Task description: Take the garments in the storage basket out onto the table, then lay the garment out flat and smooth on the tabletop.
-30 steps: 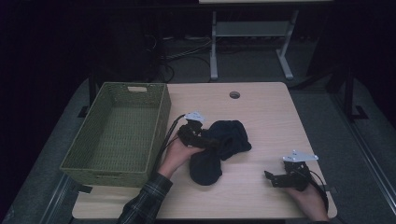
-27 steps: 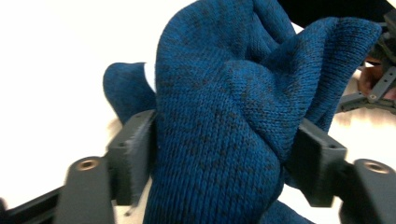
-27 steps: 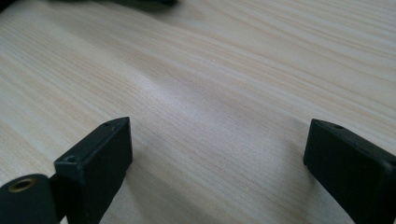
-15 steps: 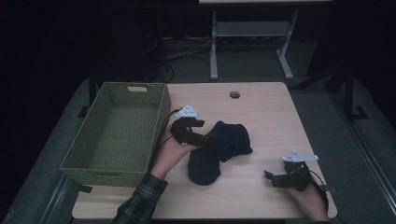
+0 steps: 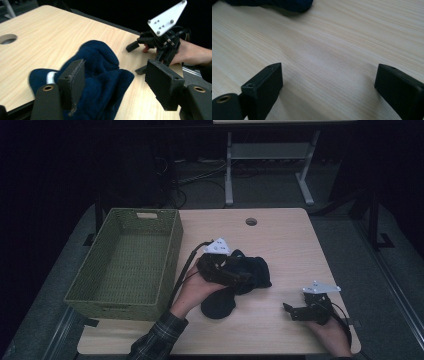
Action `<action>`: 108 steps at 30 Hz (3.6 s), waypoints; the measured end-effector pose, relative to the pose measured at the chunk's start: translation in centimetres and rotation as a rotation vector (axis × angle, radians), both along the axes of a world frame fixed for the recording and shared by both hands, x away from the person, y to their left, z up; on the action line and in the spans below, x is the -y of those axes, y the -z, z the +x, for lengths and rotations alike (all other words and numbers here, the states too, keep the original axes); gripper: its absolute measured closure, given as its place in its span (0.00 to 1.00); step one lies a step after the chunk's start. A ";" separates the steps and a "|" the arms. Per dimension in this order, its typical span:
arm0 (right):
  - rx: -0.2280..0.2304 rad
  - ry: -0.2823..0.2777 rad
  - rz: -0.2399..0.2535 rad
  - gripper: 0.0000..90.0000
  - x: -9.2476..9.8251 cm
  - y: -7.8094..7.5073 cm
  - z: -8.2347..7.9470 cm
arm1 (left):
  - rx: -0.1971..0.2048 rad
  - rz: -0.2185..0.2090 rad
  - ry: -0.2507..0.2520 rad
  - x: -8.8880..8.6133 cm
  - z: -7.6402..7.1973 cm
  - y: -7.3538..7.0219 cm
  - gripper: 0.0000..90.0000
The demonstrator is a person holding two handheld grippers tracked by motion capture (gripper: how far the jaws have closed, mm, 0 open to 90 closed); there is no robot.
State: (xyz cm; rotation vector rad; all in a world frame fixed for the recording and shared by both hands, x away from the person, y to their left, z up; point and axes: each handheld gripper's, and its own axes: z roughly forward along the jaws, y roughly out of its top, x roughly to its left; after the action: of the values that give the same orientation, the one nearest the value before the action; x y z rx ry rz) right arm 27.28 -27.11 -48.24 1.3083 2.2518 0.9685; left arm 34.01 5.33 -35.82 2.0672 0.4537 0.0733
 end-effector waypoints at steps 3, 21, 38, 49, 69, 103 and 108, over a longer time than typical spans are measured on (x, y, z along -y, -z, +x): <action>0.001 -0.001 -0.001 0.08 0.0 0.0 0.0 | 0.008 0.029 0.016 0.9 -0.2 0.4 0.35; 0.001 0.000 0.001 0.08 0.0 0.0 0.0 | 0.018 0.139 0.022 2.8 0.4 2.0 0.89; 0.001 0.001 -0.002 0.08 0.0 0.0 0.0 | 0.014 -0.009 -0.202 -3.0 3.9 -0.9 0.89; 0.000 0.001 -0.001 0.08 0.0 0.0 0.0 | -0.027 0.057 -0.368 -5.1 5.5 0.8 0.86; 0.001 0.002 -0.003 0.09 0.0 0.0 0.0 | 0.021 0.054 -0.386 -5.7 3.1 0.3 0.37; -0.087 -0.290 0.192 0.45 -11.3 -4.0 5.8 | 0.016 0.004 -0.350 -6.6 1.5 0.3 0.35; -0.127 -0.317 0.228 0.46 -13.2 -4.0 6.8 | 0.012 0.001 -0.349 -6.7 1.6 0.4 0.35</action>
State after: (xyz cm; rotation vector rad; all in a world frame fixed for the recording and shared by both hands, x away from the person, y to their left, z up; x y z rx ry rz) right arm 34.05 -13.90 -44.23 1.1475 2.5619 1.3184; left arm 35.59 12.02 -36.21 1.9674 0.8028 0.2934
